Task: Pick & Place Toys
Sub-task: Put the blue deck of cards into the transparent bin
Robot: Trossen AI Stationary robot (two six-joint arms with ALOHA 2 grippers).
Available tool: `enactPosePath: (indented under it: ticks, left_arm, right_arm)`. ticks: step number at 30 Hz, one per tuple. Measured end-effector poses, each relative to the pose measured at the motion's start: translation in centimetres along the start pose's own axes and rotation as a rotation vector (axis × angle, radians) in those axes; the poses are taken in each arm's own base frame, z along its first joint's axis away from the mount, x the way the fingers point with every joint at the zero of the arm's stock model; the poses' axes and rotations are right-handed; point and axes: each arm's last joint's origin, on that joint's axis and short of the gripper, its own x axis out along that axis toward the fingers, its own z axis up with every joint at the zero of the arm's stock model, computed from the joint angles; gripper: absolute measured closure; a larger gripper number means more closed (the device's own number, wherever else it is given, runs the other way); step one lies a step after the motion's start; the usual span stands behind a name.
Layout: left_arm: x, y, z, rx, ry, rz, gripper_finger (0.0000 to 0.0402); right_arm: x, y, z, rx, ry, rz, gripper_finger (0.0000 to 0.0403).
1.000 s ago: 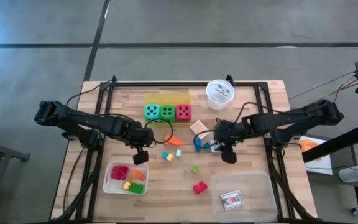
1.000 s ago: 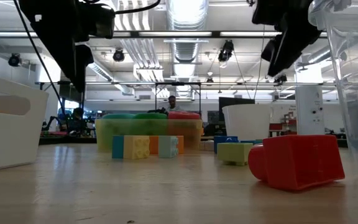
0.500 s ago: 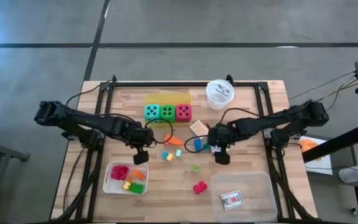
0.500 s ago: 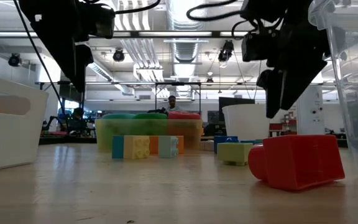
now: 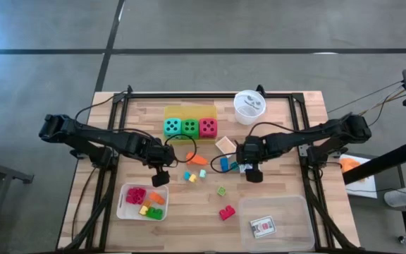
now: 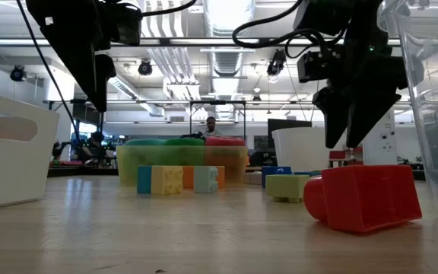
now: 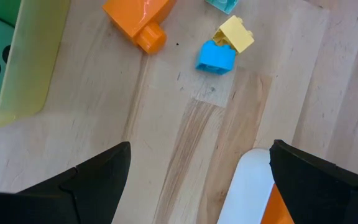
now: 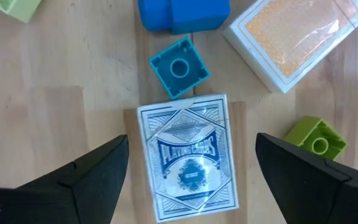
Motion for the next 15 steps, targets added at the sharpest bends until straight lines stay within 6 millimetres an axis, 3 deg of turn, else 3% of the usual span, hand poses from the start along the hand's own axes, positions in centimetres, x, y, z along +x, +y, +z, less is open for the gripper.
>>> enactPosePath:
  ticks: [15]
  left_arm:
    - [0.0,0.0,0.0,0.0,-0.004,-0.002,0.0034]
  right_arm:
    - [3.8,0.0,0.1,-0.051,0.14,-0.046,0.006]
